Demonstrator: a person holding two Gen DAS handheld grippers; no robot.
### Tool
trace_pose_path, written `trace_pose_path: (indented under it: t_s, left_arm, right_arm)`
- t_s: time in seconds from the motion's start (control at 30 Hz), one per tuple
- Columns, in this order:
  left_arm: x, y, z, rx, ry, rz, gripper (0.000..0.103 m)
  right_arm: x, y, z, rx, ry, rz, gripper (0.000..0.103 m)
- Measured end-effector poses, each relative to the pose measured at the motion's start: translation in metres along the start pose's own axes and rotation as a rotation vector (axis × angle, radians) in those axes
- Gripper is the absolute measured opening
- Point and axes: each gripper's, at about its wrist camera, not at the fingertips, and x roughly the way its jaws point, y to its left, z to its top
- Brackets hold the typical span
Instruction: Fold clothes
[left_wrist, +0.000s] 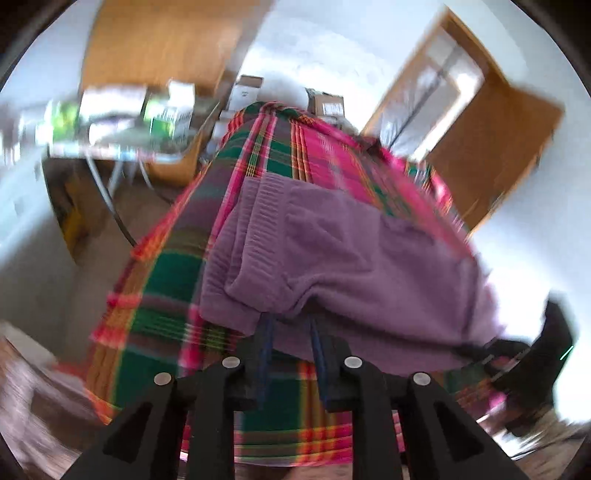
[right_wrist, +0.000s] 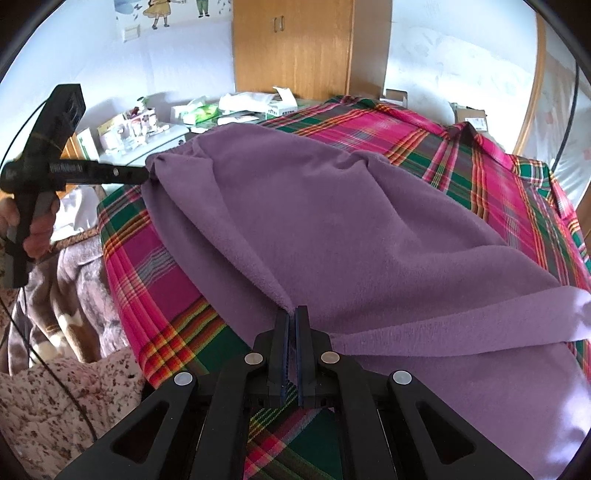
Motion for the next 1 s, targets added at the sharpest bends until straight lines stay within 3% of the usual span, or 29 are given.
trace_pose_path:
  t_s: [0.17,0.33,0.57,0.6,0.63,0.7,0.87,1.0]
  left_arm:
    - [-0.002,0.021,0.007,-0.162,-0.036,-0.105,0.034]
    - [0.009,0.036,0.015,-0.294,-0.025,-0.119,0.034]
    - [0.014,0.034,0.019,-0.341,-0.029,-0.063,0.034]
    - [0.014,0.034,0.02,-0.348,-0.033,-0.052,0.028]
    - [0.014,0.034,0.02,-0.349,-0.04,-0.035,0.016]
    - [0.008,0.033,0.02,-0.344,-0.064,-0.004,0.011]
    - [-0.013,0.031,0.023,-0.336,-0.144,0.014,0.01]
    - [-0.011,0.028,0.025,-0.318,-0.141,0.067,0.01]
  right_arm:
    - [0.001,0.005,-0.003,-0.026,-0.012,-0.03,0.003]
    - [0.003,0.007,-0.005,-0.031,-0.015,-0.042,0.003]
    - [0.001,0.011,-0.008,-0.041,-0.023,-0.063,0.003]
    - [0.001,0.011,-0.008,-0.04,-0.024,-0.064,0.003]
    - [0.001,0.01,-0.008,-0.037,-0.024,-0.062,0.003]
    - [0.001,0.009,-0.008,-0.032,-0.025,-0.061,0.003]
    - [-0.007,0.01,-0.005,-0.031,-0.065,-0.069,0.003]
    - [-0.019,0.013,0.001,-0.04,-0.1,-0.08,0.003]
